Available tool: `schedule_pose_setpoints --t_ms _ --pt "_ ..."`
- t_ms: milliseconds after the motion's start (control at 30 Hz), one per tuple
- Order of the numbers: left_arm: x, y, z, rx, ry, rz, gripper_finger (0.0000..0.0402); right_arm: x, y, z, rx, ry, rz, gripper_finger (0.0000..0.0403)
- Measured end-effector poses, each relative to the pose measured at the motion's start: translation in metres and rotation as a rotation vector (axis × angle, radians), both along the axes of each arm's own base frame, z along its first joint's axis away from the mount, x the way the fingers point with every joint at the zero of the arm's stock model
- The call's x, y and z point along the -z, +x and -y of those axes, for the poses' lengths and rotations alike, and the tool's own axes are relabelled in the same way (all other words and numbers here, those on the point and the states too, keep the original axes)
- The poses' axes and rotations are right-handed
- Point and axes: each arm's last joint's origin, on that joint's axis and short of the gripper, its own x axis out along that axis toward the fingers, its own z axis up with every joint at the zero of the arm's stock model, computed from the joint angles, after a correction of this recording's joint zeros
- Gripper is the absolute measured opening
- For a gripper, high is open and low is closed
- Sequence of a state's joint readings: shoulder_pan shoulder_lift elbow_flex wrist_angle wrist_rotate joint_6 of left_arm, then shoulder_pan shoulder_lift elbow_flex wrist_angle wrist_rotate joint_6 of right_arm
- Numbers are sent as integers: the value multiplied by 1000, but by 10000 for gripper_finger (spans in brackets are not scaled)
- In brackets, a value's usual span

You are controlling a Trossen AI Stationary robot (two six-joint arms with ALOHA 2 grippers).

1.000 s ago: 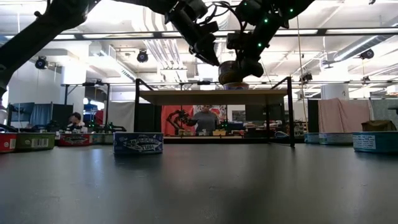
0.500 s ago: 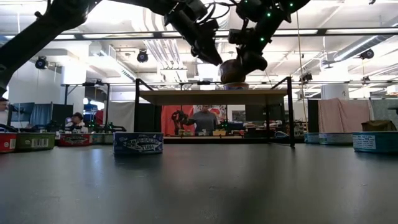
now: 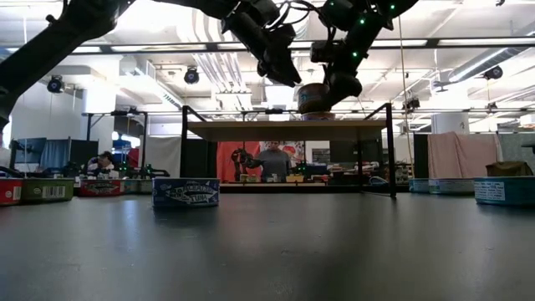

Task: Stack canned seafood by type on shelf
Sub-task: Stack the top blue and pink tuna can on top of the blue and pink tuna can

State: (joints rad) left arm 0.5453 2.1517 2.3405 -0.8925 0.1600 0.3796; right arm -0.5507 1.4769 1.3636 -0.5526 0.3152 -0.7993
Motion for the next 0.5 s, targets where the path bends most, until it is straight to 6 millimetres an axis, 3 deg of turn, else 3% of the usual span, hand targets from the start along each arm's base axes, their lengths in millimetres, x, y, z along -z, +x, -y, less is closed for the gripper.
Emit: schedule_pose_setpoints --t_ms 300,500 --pt "3 11 19 80 32 -31 261 -11 -10 -5 13 4 19 341" --pt "9 23 15 10 142 -14 261 -10 -12 -7 48 43 35 343"
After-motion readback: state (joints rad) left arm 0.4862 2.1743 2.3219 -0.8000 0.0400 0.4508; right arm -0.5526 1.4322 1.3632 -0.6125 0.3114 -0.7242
